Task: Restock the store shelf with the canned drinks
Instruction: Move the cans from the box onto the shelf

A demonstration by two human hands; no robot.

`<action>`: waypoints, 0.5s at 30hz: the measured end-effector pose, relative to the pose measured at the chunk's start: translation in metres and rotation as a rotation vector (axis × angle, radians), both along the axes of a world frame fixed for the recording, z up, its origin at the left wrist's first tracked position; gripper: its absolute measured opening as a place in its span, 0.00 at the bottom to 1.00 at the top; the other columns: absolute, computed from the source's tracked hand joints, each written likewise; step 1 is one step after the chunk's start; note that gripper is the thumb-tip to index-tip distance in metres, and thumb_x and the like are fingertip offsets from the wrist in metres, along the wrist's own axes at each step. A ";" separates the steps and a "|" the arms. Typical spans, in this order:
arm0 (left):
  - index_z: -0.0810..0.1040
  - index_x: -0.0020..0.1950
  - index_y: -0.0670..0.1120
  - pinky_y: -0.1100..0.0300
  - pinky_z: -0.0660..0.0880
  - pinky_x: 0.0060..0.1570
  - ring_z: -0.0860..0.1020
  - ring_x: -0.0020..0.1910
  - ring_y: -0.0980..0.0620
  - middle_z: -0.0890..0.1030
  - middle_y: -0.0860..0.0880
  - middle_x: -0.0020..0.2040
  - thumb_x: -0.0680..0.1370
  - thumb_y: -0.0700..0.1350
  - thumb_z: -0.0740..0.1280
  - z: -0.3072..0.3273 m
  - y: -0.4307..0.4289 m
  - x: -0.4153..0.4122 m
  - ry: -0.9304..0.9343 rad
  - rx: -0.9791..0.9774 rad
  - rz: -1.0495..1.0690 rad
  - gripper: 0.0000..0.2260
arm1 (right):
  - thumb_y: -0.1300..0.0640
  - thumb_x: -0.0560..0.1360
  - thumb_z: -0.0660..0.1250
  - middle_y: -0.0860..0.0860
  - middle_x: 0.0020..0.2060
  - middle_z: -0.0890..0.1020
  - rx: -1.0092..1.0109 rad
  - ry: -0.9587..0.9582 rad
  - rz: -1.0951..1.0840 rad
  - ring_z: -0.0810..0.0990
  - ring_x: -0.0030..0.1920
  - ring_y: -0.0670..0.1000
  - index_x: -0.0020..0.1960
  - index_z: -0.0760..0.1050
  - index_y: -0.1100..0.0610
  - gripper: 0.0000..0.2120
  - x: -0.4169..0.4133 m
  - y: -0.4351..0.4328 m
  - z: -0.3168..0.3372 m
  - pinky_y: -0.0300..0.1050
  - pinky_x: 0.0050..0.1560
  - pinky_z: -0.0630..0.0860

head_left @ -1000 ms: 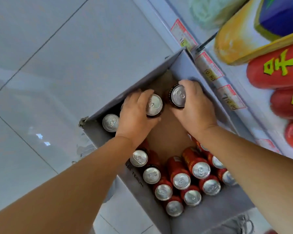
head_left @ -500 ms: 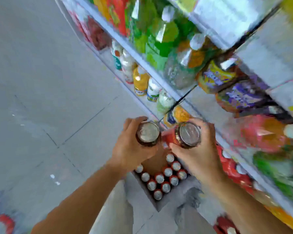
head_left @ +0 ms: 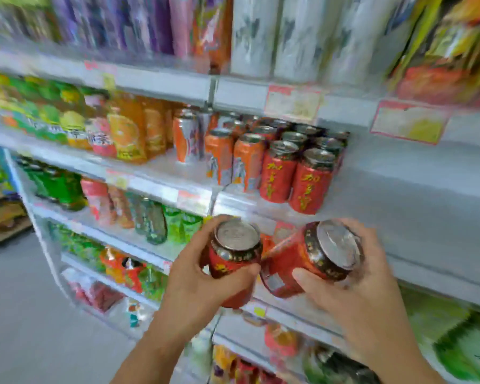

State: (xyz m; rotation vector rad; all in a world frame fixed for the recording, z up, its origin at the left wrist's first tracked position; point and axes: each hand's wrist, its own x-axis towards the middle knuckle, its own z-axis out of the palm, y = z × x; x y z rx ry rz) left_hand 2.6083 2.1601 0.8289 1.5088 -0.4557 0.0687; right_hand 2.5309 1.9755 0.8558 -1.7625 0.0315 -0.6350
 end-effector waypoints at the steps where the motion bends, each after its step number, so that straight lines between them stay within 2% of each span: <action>1: 0.80 0.56 0.58 0.73 0.74 0.46 0.81 0.48 0.62 0.84 0.57 0.51 0.58 0.48 0.79 0.010 -0.011 0.001 -0.022 -0.028 -0.007 0.27 | 0.59 0.55 0.84 0.38 0.47 0.83 0.050 -0.005 -0.036 0.83 0.45 0.44 0.53 0.72 0.39 0.34 -0.003 -0.010 0.010 0.41 0.40 0.80; 2: 0.80 0.55 0.60 0.72 0.74 0.46 0.82 0.48 0.62 0.85 0.57 0.50 0.59 0.48 0.79 0.021 -0.026 0.002 -0.044 -0.063 -0.024 0.26 | 0.60 0.57 0.84 0.37 0.44 0.83 0.065 -0.036 -0.086 0.82 0.42 0.41 0.52 0.71 0.41 0.32 -0.008 -0.023 0.022 0.36 0.36 0.78; 5: 0.79 0.56 0.58 0.70 0.75 0.46 0.82 0.48 0.60 0.85 0.56 0.50 0.62 0.44 0.79 0.042 -0.062 0.008 -0.080 -0.120 -0.026 0.24 | 0.56 0.60 0.80 0.38 0.44 0.81 -0.047 -0.088 -0.252 0.79 0.43 0.34 0.53 0.70 0.45 0.28 -0.012 -0.060 0.047 0.25 0.41 0.72; 8: 0.79 0.58 0.55 0.67 0.76 0.48 0.82 0.50 0.58 0.84 0.54 0.52 0.66 0.40 0.79 0.053 -0.087 0.017 -0.115 -0.094 -0.052 0.23 | 0.61 0.62 0.80 0.38 0.48 0.78 -0.114 -0.077 -0.308 0.77 0.44 0.29 0.53 0.68 0.43 0.28 0.002 -0.092 0.056 0.22 0.42 0.70; 10: 0.78 0.60 0.53 0.64 0.78 0.50 0.82 0.51 0.58 0.84 0.54 0.54 0.68 0.39 0.78 0.054 -0.099 0.024 -0.115 -0.077 -0.044 0.23 | 0.59 0.63 0.80 0.37 0.49 0.77 -0.152 -0.038 -0.336 0.77 0.46 0.31 0.56 0.68 0.43 0.30 0.017 -0.113 0.055 0.25 0.45 0.71; 15: 0.77 0.63 0.51 0.66 0.78 0.47 0.82 0.50 0.59 0.84 0.56 0.53 0.69 0.39 0.78 0.056 -0.117 0.034 -0.092 -0.076 -0.032 0.25 | 0.54 0.63 0.80 0.43 0.53 0.78 -0.193 0.112 -0.361 0.78 0.55 0.47 0.61 0.68 0.46 0.32 0.053 -0.152 0.041 0.45 0.57 0.73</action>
